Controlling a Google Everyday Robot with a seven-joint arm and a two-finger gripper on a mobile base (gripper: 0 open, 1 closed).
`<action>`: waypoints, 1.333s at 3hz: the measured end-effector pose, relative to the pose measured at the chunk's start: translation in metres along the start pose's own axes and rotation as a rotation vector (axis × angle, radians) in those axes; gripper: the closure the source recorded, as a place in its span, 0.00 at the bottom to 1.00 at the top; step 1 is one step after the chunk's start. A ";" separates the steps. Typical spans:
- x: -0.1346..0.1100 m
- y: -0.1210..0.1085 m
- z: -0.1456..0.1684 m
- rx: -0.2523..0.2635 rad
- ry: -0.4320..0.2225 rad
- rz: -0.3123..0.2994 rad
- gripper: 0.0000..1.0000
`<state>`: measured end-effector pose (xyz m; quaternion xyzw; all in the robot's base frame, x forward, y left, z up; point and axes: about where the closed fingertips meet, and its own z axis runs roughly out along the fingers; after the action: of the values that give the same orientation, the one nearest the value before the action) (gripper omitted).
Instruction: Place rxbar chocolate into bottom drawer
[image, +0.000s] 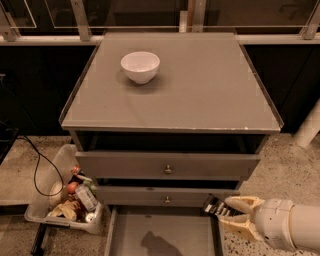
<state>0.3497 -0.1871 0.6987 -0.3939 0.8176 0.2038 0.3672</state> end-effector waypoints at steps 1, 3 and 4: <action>0.014 -0.003 0.024 -0.023 0.011 0.040 1.00; 0.069 -0.036 0.122 -0.069 0.011 0.119 1.00; 0.098 -0.052 0.159 -0.049 0.005 0.123 1.00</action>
Offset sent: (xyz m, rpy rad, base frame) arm 0.0596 0.0235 -0.1509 0.1191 0.1641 -0.0491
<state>0.4199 -0.1682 0.5184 -0.3526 0.8359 0.2449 0.3420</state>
